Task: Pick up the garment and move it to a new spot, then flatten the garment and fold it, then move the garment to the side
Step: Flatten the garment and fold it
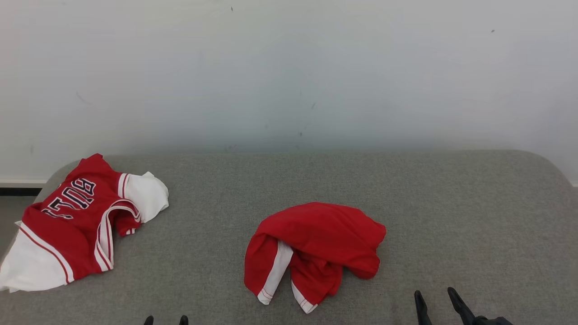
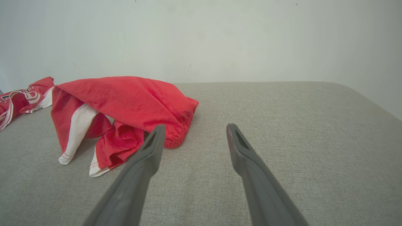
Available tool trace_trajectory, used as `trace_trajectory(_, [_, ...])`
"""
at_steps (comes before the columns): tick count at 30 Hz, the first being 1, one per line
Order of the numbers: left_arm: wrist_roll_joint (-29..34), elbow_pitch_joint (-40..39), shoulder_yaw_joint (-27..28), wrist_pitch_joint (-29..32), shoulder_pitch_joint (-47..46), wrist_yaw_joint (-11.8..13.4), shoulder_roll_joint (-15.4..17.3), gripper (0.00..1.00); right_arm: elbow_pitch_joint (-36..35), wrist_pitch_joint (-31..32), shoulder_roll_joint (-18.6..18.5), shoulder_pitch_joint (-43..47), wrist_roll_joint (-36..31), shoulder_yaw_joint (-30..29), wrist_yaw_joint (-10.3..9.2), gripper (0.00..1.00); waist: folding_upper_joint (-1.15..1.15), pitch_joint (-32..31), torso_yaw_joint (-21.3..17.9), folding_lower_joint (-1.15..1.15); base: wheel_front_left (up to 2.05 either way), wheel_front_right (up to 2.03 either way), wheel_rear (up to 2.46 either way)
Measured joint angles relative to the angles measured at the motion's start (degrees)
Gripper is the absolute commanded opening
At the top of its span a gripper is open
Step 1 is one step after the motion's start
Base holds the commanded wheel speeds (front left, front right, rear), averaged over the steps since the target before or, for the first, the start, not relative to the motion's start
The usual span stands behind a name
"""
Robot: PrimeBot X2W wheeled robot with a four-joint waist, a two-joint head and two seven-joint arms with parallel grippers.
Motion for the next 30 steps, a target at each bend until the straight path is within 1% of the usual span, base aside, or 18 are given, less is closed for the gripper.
trace_trajectory(12, [1.81, 0.32, 0.36, 0.00, 0.36, -0.98, -1.35, 1.00, 0.42, 0.07, 0.20, -0.69, -0.53, 0.31, 0.00, 1.00, 0.00, 0.34, -0.58, 0.00, 0.00, 0.00, 0.00])
trace_trajectory(16, [2.04, 0.33, 0.41, 0.00, 0.35, -1.05, -1.69, 1.00, -0.29, 0.87, 0.21, -0.69, -0.82, 0.08, 0.00, 1.00, 0.00, 0.50, -0.06, 0.00, 0.00, 0.00, 0.00])
trace_trajectory(18, [2.74, 0.41, 0.15, 0.00, 0.22, -1.55, -1.87, 1.00, -0.31, 2.07, 0.08, -0.91, -1.08, 0.47, 0.00, 1.00, 0.00, 0.66, 0.90, 0.00, 0.00, 0.00, 0.00])
trace_trajectory(19, [2.96, 0.44, -0.12, 0.00, -0.02, -2.01, -1.92, 1.00, 0.89, 4.34, -0.97, -3.02, -1.33, 1.82, 0.00, 1.00, 0.00, 0.97, 1.47, 0.00, 0.00, 0.00, 0.00])
trace_trajectory(20, [3.05, 0.51, -0.16, 0.00, -0.10, -2.09, -1.94, 1.00, 1.44, 5.14, -1.55, -4.21, -1.31, 2.43, 0.00, 1.00, 0.00, 1.13, 1.67, 0.00, 0.00, 0.00, 0.00])
trace_trajectory(21, [3.13, 0.71, -0.59, 0.00, -0.41, -2.58, -2.01, 1.00, 3.45, 7.57, -2.91, -7.00, -0.91, 3.26, 0.00, 1.00, 0.00, 1.50, 2.16, 0.00, 0.00, 0.00, 0.00])
trace_trajectory(23, [3.21, 1.14, -1.21, 0.00, -1.17, -3.08, -2.07, 1.00, 6.09, 9.39, -4.34, -9.55, -0.22, 3.60, 0.00, 1.00, 0.00, 1.92, 2.84, 0.01, 0.00, 0.00, 0.00])
trace_trajectory(24, [3.21, 1.49, -1.86, 0.00, -2.04, -3.58, -2.21, 1.00, 9.24, 11.06, -5.91, -12.10, 0.33, 4.16, 0.00, 1.00, 0.00, 2.36, 3.67, 0.01, 0.00, 0.00, 0.00])
trace_trajectory(25, [3.22, 2.12, -2.59, 0.00, -2.97, -4.01, -2.30, 1.00, 13.86, 11.56, -7.32, -15.35, 1.72, 5.08, 0.00, 1.00, 0.00, 3.10, 5.16, 0.01, 0.00, 0.00, 0.00])
trace_trajectory(26, [3.23, 2.30, -2.85, 0.00, -3.19, -4.07, -2.31, 1.00, 15.41, 11.49, -7.57, -16.33, 2.12, 5.42, 0.00, 1.00, 0.00, 3.38, 5.69, 0.01, 0.00, 0.00, 0.00])
trace_trajectory(27, [3.30, 2.53, -3.46, 0.00, -4.02, -4.46, -2.40, 1.00, 20.78, 10.54, -8.46, -19.73, 2.81, 6.91, 0.00, 1.00, 0.00, 4.54, 7.72, 0.01, 0.00, 0.00, 0.00])
trace_trajectory(30, [3.30, 2.71, -3.74, -0.01, -4.67, -4.55, -2.48, 1.00, 25.21, 9.43, -8.65, -22.43, 3.23, 9.02, 0.00, 1.00, 0.00, 5.71, 9.42, 0.01, 0.00, 0.00, 0.00])
